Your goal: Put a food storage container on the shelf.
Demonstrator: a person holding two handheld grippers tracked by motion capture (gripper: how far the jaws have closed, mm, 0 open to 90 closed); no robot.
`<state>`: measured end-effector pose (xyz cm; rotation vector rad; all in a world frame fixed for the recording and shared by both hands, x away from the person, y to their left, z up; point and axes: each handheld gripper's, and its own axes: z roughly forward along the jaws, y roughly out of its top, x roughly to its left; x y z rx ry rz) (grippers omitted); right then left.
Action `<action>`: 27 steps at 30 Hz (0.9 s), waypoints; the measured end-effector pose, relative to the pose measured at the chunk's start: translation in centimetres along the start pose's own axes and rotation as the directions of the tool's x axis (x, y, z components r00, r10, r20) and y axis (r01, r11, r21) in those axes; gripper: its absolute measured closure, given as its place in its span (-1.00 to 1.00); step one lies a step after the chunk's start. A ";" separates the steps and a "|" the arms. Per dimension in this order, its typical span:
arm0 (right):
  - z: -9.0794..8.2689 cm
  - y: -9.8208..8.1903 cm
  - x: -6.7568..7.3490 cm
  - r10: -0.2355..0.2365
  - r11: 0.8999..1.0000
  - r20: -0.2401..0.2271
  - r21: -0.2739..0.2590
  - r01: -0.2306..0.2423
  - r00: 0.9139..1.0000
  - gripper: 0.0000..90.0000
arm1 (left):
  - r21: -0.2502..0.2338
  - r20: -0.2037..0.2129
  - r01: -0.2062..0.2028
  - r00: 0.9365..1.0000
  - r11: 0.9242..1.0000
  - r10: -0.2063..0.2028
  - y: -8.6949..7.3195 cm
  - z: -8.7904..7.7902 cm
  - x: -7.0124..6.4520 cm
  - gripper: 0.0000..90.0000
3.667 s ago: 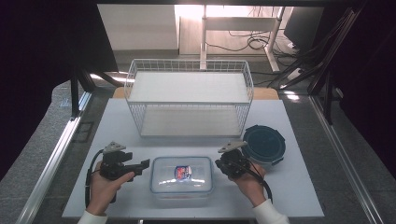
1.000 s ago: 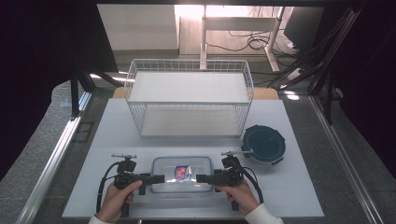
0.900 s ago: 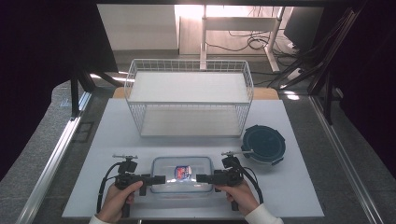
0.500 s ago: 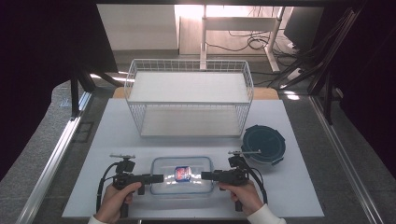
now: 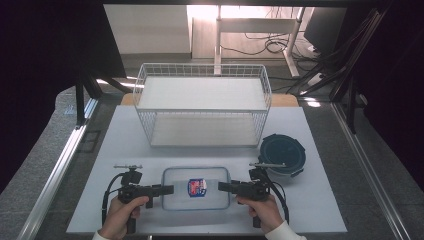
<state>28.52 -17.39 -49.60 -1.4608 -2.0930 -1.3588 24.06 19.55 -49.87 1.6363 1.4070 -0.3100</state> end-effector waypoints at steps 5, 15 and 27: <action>-0.4 0.0 0.4 -0.041 0.999 0.005 -0.016 0.041 0.999 -0.07 | -0.028 -0.021 -0.047 0.999 0.999 0.046 0.2 -0.4 -0.8 0.03; -0.9 0.2 1.0 -0.097 0.994 0.017 -0.040 0.098 0.995 -0.07 | -0.040 -0.025 -0.098 0.995 0.994 0.097 0.3 -0.7 -1.5 0.04; -2.0 0.8 2.0 -0.161 0.985 0.026 -0.062 0.163 0.987 -0.07 | -0.062 -0.019 -0.138 0.990 0.989 0.137 0.6 -1.3 -2.5 0.05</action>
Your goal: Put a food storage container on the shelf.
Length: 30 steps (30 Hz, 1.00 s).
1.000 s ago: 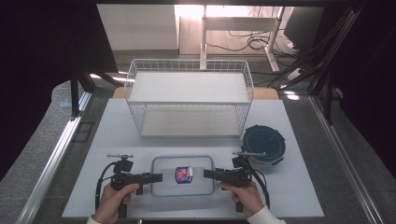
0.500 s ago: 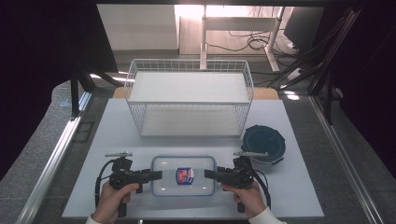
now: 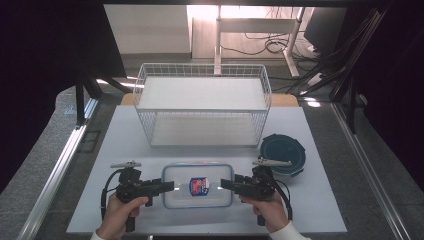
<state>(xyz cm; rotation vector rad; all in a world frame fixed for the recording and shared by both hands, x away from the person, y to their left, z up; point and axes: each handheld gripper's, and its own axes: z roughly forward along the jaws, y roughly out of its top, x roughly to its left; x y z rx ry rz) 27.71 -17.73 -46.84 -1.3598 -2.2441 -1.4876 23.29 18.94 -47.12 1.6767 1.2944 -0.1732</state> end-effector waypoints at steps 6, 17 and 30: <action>-0.4 0.4 0.2 -0.021 1.000 0.004 -0.003 0.021 1.000 -0.07 | -0.006 0.003 -0.002 1.000 1.000 0.002 0.2 0.0 -0.2 0.05; -1.1 1.8 -0.1 -0.047 0.999 0.006 -0.010 0.047 0.999 -0.07 | -0.020 -0.003 -0.020 1.000 1.000 0.020 1.3 0.3 -1.1 0.05; -2.5 4.4 -0.1 -0.061 0.998 0.012 -0.032 0.061 0.998 -0.07 | -0.035 -0.001 -0.052 0.999 0.998 0.052 4.2 0.4 -2.3 0.05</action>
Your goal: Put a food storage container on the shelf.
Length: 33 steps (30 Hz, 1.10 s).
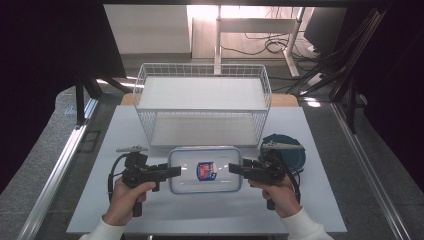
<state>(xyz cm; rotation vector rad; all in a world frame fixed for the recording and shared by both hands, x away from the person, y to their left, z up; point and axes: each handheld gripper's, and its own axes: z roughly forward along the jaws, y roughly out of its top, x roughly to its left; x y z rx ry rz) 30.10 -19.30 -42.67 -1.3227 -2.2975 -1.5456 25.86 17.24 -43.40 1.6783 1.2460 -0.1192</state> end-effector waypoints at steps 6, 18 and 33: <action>-0.3 0.8 -0.1 -0.003 1.000 0.010 -0.009 0.003 1.000 -0.07 | -0.001 0.005 -0.011 1.000 1.000 0.011 1.0 0.2 0.0 0.04; -0.2 3.6 0.3 -0.020 0.999 0.012 -0.027 0.020 1.000 -0.06 | -0.020 0.011 -0.036 0.999 0.999 0.036 3.6 -0.7 0.2 0.04; -0.3 7.9 1.3 -0.049 0.998 0.012 -0.037 0.050 0.999 -0.05 | -0.064 0.026 -0.057 0.998 0.996 0.059 7.1 -2.2 0.1 0.05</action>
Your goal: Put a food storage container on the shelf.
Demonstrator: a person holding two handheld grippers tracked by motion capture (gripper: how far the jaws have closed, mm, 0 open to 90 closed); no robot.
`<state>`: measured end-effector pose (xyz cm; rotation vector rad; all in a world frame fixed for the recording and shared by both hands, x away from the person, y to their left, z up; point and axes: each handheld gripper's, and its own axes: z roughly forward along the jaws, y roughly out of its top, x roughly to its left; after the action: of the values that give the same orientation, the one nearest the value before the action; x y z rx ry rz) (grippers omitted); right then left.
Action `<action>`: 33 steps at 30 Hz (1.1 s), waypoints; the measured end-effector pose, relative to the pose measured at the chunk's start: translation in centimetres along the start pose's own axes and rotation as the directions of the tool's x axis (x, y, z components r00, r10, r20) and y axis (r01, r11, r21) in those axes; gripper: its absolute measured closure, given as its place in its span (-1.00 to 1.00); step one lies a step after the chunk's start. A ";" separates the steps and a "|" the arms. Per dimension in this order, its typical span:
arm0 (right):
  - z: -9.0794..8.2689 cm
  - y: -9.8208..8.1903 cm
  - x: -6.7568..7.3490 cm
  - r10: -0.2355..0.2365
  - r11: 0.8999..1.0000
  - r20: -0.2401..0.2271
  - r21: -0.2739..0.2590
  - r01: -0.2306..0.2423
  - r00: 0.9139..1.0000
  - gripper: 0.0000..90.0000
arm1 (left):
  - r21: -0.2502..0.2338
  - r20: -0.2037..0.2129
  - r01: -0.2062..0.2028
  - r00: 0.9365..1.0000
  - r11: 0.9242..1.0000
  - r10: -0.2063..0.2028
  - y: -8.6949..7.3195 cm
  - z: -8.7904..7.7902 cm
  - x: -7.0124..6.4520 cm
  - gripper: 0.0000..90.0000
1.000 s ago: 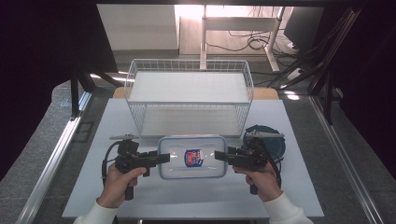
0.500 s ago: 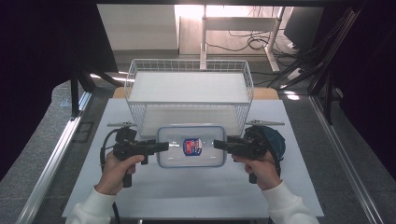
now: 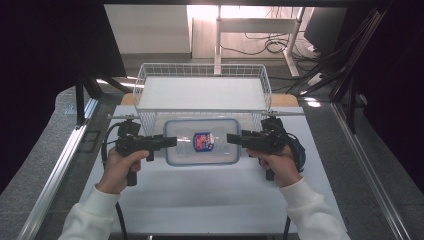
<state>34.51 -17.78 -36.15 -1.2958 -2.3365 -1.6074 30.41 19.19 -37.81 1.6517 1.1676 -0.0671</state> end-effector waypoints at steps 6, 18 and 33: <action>0.0 1.6 0.4 -0.013 1.000 0.006 0.000 0.013 1.000 -0.05 | -0.017 0.005 -0.004 1.000 1.000 0.005 1.1 -0.3 0.1 0.05; -0.8 4.4 1.2 -0.035 0.999 0.018 -0.015 0.036 0.999 -0.05 | -0.031 0.015 -0.034 0.999 0.999 0.035 3.8 -1.0 -0.5 0.05; -0.7 7.2 1.6 -0.053 0.998 0.016 -0.017 0.054 0.998 -0.04 | -0.041 0.025 -0.034 0.999 0.999 0.035 6.4 -1.7 -0.2 0.06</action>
<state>37.73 -16.44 -29.64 -1.2645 -2.3920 -1.6414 34.01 20.63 -32.45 1.6304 1.1140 -0.0424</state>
